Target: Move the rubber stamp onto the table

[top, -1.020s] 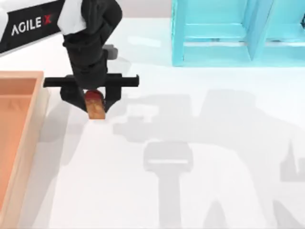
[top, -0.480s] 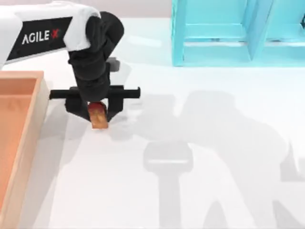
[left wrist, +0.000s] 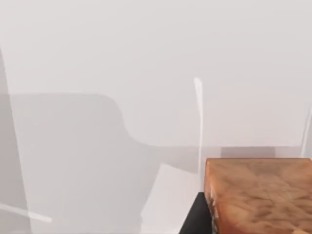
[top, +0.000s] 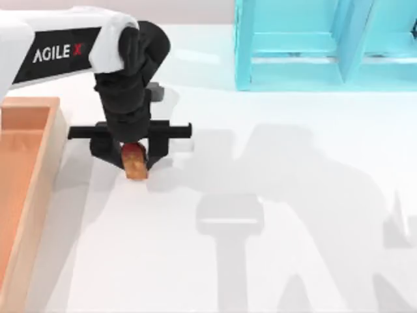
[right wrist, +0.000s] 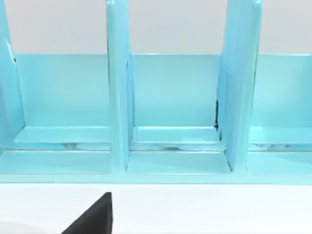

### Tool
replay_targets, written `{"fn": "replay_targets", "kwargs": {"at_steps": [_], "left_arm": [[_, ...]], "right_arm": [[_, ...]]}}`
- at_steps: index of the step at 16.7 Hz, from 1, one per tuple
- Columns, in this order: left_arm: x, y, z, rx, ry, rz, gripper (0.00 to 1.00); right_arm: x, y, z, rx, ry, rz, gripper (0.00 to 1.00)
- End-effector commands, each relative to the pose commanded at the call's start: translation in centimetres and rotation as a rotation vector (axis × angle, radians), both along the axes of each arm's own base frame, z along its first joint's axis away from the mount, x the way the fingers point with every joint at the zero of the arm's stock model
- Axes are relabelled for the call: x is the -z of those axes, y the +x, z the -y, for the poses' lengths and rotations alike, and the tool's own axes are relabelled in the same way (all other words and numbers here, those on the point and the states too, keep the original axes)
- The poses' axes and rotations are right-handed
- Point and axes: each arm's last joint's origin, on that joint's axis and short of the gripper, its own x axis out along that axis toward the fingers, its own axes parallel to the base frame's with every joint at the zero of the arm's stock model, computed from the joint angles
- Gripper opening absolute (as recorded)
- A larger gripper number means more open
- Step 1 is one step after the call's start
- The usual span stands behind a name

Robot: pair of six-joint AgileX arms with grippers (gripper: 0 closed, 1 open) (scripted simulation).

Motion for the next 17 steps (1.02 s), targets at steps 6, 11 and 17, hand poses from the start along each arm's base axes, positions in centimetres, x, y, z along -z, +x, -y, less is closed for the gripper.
{"fn": "replay_targets", "kwargs": {"at_steps": [6,11,17], "left_arm": [[0.00,0.00,0.00,0.000,0.000,0.000,0.68],[0.00,0.00,0.00,0.000,0.000,0.000,1.00],[0.00,0.00,0.00,0.000,0.000,0.000,1.00]], "right_arm": [[0.00,0.00,0.00,0.000,0.000,0.000,1.00],[0.00,0.00,0.00,0.000,0.000,0.000,1.00],[0.00,0.00,0.00,0.000,0.000,0.000,1.00]]}}
